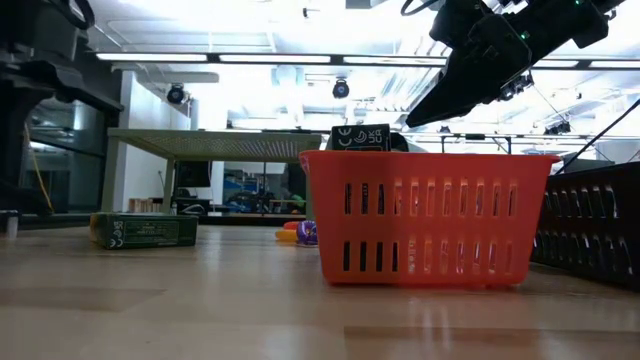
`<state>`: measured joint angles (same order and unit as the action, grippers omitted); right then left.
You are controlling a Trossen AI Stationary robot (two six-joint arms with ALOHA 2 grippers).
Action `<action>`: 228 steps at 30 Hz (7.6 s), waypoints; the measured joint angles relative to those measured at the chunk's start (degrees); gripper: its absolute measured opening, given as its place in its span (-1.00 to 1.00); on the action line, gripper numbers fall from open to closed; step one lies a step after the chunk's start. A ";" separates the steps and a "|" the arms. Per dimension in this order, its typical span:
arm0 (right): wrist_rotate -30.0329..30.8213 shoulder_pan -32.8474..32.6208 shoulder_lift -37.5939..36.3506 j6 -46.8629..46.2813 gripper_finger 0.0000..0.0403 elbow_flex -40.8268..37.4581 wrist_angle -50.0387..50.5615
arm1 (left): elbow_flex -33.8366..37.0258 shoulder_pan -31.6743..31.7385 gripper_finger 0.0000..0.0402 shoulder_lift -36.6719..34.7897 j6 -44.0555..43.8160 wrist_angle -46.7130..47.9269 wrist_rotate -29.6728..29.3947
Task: Pick & Place Office Desk Supplies
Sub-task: Put the bottom crayon box into the orange basket
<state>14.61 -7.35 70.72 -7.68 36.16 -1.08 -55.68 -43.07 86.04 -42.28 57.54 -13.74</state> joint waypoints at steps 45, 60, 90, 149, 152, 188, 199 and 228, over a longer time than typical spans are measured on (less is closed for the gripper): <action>0.00 0.00 0.00 0.00 -0.47 -0.02 0.02 | 0.13 -0.37 -0.06 4.44 1.77 -1.69 2.69; 0.00 -0.01 0.00 0.00 -0.47 0.00 0.00 | 0.51 -0.37 -0.06 4.63 -3.47 -1.56 3.37; 0.00 -0.02 0.00 0.00 -0.47 0.00 0.00 | 1.97 -0.35 -0.06 3.19 -4.19 -3.86 6.08; 0.00 0.00 0.00 -0.01 -0.47 -0.01 0.00 | 4.98 2.36 -0.13 1.88 -5.11 -10.62 10.53; 0.00 0.00 0.00 -0.01 -0.47 0.00 0.00 | 4.98 2.36 -0.20 1.88 -5.11 -10.67 10.70; 0.00 -0.01 0.00 0.00 -0.47 0.00 0.00 | 4.92 3.58 -0.51 -0.12 -4.88 -10.88 14.91; 0.00 -0.02 0.00 -0.02 -0.47 -0.01 0.00 | 4.92 4.02 -0.51 -0.17 -4.96 -10.93 15.52; 0.00 0.00 0.00 -0.01 -0.47 0.00 0.00 | 4.83 4.01 -1.00 -0.15 -5.57 -11.15 16.65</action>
<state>14.61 -7.36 70.72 -7.69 36.16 -1.08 -50.85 -39.05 85.89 -47.85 46.39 2.91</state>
